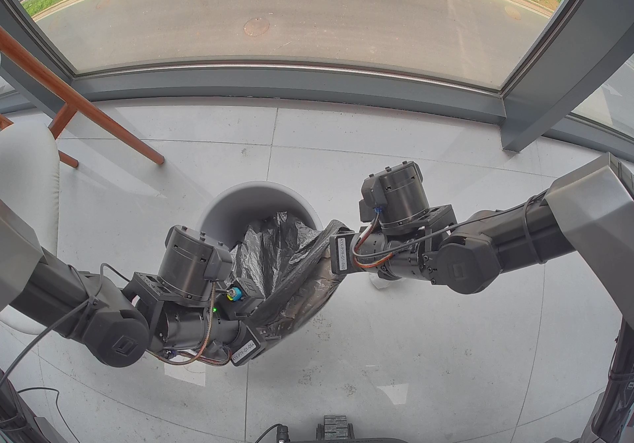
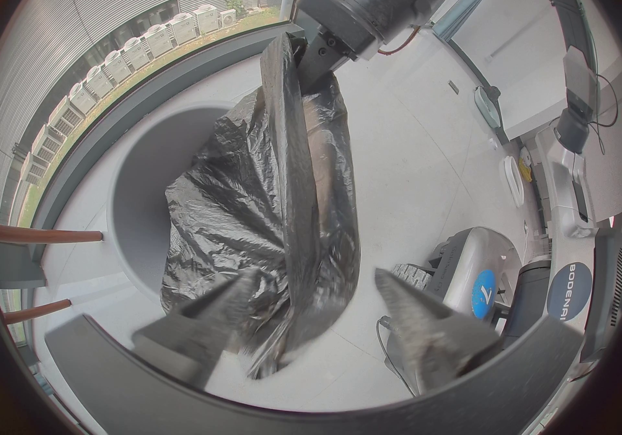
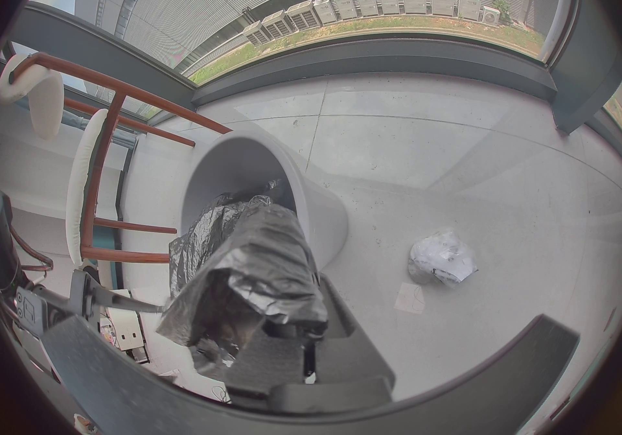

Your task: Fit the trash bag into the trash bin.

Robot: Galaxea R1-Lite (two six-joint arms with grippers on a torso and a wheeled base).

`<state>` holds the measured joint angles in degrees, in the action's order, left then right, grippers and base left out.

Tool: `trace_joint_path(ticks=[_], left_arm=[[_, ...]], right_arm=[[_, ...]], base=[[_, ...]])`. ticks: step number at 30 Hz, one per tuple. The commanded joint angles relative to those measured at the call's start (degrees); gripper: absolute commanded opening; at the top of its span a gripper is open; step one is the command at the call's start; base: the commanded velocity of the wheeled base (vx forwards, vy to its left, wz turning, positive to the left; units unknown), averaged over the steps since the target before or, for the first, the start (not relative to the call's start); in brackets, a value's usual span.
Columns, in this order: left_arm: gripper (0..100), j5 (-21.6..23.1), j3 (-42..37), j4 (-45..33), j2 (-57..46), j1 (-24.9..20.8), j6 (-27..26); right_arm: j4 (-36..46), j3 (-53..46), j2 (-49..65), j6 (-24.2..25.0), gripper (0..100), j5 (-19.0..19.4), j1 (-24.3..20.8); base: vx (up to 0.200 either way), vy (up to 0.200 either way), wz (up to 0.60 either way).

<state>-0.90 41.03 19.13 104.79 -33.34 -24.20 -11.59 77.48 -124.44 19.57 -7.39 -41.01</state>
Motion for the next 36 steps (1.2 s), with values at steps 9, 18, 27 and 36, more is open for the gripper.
trace_joint_path(ticks=[9,18,27,36], left_arm=[[100,-1.7,2.9,0.0,3.9,-0.3,0.4],[100,-2.4,9.0,-0.1,7.9,-0.2,0.5],[0,-2.5,10.1,0.1,8.9,-0.3,1.6],[0,-2.3,11.3,0.2,8.2,0.3,5.6]], right_arm=[[-0.6,0.3,0.3,0.0,0,-0.1,0.0],[-5.0,-0.1,0.2,-0.1,0,0.0,0.0],[-5.3,-0.7,0.3,0.0,0,0.0,0.4],[-5.3,-4.5,1.8,-0.1,0,0.0,0.4]], base=[[0.000,0.000,0.00],[0.000,0.000,0.00],[0.000,0.000,0.00],[0.000,0.000,0.00]])
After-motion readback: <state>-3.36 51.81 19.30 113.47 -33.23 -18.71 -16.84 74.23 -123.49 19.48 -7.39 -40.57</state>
